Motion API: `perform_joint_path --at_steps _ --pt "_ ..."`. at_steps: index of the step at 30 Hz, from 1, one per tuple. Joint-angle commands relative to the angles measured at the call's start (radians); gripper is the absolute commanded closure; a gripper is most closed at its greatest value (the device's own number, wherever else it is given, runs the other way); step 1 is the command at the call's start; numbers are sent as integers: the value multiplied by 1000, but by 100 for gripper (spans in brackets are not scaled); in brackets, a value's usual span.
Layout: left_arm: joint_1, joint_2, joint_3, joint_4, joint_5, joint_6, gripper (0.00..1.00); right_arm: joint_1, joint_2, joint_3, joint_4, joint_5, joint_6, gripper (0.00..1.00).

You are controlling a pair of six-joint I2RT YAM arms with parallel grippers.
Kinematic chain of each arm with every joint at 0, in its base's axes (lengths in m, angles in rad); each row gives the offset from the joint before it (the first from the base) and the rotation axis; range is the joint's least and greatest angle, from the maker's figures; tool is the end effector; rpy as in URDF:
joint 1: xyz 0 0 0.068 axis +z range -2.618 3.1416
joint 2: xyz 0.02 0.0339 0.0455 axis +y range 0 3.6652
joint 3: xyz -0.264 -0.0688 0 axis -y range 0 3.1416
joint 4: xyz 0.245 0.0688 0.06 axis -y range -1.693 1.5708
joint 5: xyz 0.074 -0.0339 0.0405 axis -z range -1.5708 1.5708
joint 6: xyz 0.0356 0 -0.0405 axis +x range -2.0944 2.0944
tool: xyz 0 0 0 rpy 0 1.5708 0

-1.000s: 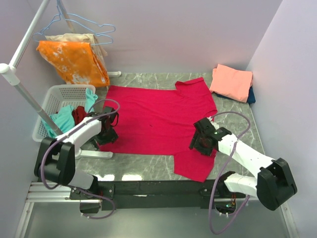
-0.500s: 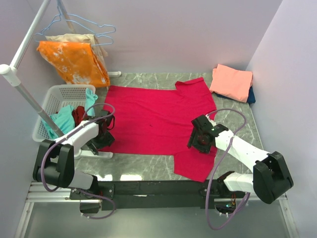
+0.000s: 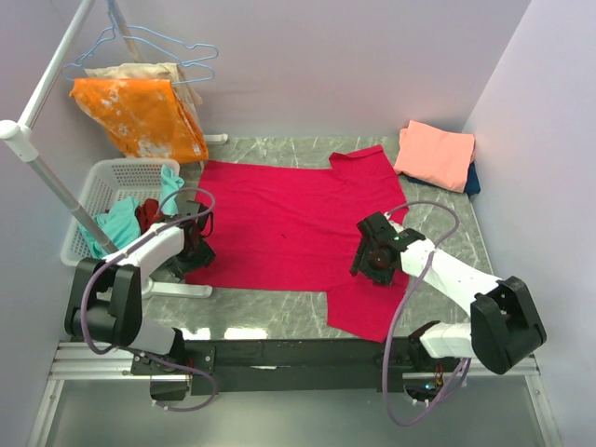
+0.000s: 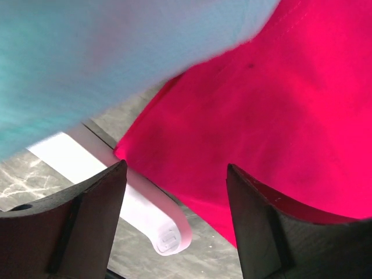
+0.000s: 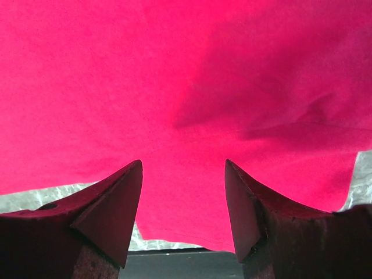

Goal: Fold and stack the t-shirts
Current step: Fold the tshirt

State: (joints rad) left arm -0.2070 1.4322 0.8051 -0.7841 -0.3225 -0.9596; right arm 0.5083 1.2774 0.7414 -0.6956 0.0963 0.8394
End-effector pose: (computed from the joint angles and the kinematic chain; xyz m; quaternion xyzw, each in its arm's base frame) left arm 0.2316 -0.0371 0.1734 -0.3735 0.9103 0.0902 0.1538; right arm 0.1950 0.1047 0.1895 0.1703 0.9697 0.0681 0.1613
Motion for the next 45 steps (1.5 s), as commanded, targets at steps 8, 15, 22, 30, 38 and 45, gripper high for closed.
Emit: perform_joint_path --at_steps 8,15,22,30,38,45 --pt "21 10 -12 3 5 -24 32 9 66 65 1 3 3 35" --pt "26 -9 -44 -4 16 -31 39 9 102 93 -2 3 0 36" --pt "-2 31 -31 -10 24 -10 40 9 115 107 -10 3 -5 36" --pt "-92 132 13 -61 -23 -37 48 9 129 128 -10 10 -10 36" --pt "-94 134 -3 -55 -23 -51 56 9 134 131 -21 25 -7 37" --pt "-94 109 -6 -67 -27 -62 64 9 140 131 -21 23 -8 37"
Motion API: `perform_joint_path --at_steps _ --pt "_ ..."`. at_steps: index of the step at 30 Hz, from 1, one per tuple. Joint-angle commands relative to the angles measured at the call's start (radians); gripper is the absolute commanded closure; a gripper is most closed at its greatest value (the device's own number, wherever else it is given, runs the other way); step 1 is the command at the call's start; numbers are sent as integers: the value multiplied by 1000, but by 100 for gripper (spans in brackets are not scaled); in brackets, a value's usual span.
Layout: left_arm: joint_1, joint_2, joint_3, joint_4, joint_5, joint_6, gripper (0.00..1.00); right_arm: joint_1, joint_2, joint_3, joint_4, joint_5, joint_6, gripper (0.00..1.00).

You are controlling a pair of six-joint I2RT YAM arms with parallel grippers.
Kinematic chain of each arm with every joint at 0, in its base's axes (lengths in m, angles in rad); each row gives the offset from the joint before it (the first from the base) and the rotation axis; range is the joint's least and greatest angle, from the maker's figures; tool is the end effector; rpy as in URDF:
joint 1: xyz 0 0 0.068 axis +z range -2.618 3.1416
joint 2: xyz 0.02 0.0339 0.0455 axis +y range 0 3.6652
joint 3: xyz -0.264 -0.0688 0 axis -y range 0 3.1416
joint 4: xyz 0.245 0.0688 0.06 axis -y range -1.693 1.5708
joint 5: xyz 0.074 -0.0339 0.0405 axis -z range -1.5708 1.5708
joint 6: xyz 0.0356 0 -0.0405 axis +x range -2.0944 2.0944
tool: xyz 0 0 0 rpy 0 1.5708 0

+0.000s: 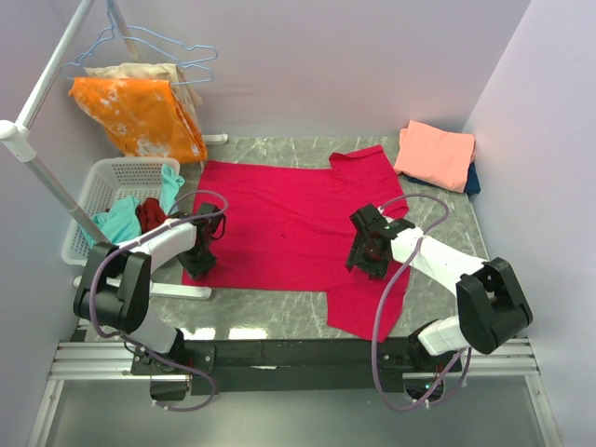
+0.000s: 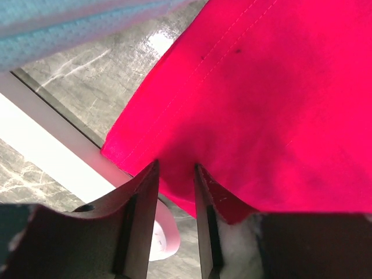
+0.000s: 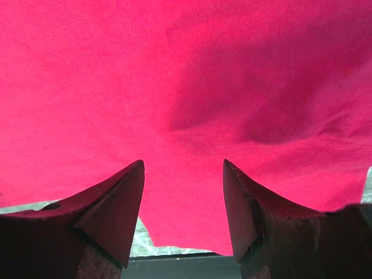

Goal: Fold and stack the t-shirts
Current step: Fold the tshirt

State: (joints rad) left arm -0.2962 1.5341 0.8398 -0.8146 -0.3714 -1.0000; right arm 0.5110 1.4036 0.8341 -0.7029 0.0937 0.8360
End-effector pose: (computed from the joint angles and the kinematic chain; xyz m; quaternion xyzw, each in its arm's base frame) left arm 0.2368 -0.0588 0.1597 -0.3440 0.9202 0.1288 0.1356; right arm 0.2170 0.1179 0.1876 0.1667 0.9737 0.0564 0.1449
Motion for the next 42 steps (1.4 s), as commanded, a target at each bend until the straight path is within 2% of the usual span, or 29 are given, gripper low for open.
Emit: perform_joint_path --at_steps 1,3,9,10,12,18,25,30,38,42 --pt "-4 3 -47 -38 20 -26 65 6 12 39 -15 28 -5 37" --pt "-4 -12 -51 -40 20 -29 66 6 9 42 -15 31 -6 37" --pt "-4 -40 -67 -35 46 -34 80 6 6 48 -18 32 -14 37" --pt "-4 -43 -74 -26 49 -34 88 7 6 48 -20 32 -14 37" --pt "-4 -46 -82 -18 58 -31 99 7 3 45 -18 28 -15 37" --pt "-6 -51 -59 -6 43 -17 99 6 -26 34 -15 35 -5 38" --pt "-34 -55 99 -38 -32 29 99 6 -61 33 -33 89 31 38" --pt "-50 -28 202 -70 -66 44 99 6 -110 25 -59 135 64 36" --pt "-52 43 249 -70 -96 67 99 6 -133 7 -122 173 124 34" --pt "-52 99 309 -67 -122 89 99 6 -175 19 -216 233 170 34"
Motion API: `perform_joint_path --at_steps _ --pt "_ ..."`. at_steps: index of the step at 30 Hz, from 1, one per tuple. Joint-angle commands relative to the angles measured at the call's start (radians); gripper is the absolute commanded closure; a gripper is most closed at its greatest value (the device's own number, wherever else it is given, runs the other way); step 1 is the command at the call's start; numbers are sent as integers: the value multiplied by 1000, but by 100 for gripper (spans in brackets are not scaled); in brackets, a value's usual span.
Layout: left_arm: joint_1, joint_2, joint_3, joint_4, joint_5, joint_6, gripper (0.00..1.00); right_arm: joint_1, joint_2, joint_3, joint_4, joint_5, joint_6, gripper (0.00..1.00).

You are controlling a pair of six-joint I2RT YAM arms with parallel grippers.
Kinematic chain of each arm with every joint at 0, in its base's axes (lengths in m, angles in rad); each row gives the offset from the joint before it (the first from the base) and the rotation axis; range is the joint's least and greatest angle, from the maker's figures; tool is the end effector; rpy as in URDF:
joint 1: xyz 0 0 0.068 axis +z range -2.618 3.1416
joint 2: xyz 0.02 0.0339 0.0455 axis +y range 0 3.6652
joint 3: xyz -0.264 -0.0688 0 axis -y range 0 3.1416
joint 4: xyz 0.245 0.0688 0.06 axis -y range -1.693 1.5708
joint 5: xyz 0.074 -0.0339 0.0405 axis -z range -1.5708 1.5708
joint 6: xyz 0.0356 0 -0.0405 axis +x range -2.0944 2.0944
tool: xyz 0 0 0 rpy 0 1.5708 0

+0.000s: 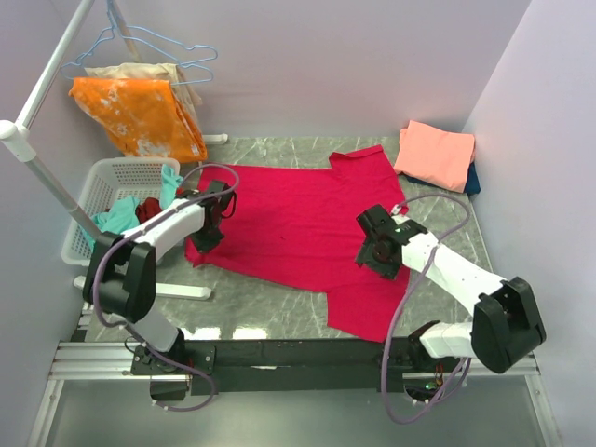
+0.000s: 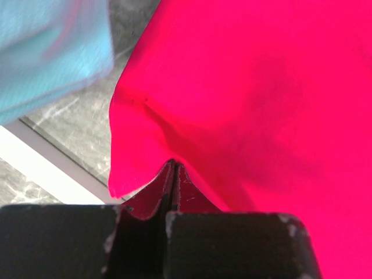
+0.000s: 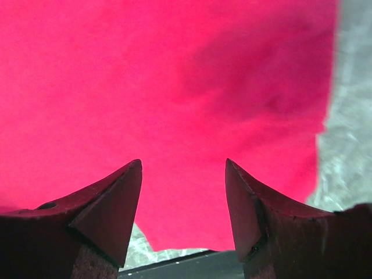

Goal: Fold and stack the t-shirts
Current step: Fold the tshirt

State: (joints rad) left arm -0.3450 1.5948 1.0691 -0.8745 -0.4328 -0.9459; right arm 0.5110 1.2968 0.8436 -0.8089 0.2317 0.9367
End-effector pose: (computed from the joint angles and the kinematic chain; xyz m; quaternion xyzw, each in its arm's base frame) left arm 0.2746 -0.0828 0.2016 -0.3055 0.9241 0.1208 0.1952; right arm 0.2030 0.1044 0.2108 0.2247 0.9556 0.0156 0.1901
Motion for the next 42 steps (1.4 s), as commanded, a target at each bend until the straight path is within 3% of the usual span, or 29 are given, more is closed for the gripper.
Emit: perform_joint_path --at_steps 1,7,14,30,36,39,40,42 --pt "-3 51 94 -9 -70 36 99 6 -76 17 -137 104 82 34" --pt "-2 142 187 -9 -84 68 99 6 -108 -18 -266 37 134 38" --pt "9 168 218 11 -72 81 99 7 -220 -215 -245 -38 211 40" --pt "87 251 292 45 -26 130 99 15 -168 -317 -139 -115 182 41" --pt "87 260 298 39 -26 133 99 26 -123 -317 -93 -124 171 53" --pt "89 255 293 37 -27 134 99 29 -103 -317 -88 -124 171 72" --pt "87 248 290 35 -27 134 99 30 -105 -310 -102 -120 171 86" --pt "89 241 281 32 -26 131 99 32 -117 -299 -121 -100 180 99"
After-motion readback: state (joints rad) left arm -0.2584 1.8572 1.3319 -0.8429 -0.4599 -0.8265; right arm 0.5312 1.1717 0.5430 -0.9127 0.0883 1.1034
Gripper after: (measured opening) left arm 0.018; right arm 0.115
